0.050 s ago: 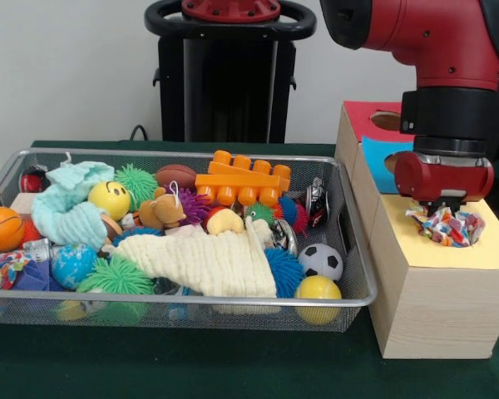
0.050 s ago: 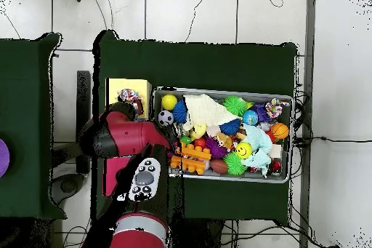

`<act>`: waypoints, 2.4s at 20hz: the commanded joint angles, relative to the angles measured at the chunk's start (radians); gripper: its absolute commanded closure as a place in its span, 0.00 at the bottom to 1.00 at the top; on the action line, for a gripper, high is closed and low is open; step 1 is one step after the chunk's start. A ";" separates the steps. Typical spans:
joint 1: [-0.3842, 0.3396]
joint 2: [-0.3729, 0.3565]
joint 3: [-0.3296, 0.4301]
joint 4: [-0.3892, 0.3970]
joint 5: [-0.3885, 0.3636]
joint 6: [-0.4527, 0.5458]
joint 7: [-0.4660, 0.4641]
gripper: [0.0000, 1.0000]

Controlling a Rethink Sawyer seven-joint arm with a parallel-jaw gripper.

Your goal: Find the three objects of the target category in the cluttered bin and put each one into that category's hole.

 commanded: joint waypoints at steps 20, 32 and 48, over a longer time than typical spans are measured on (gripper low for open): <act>-0.096 0.018 0.157 0.035 -0.067 0.151 0.052 1.00; -0.107 0.028 0.155 0.027 -0.086 0.155 0.042 1.00; -0.110 -0.044 0.190 0.079 -0.096 0.196 0.071 1.00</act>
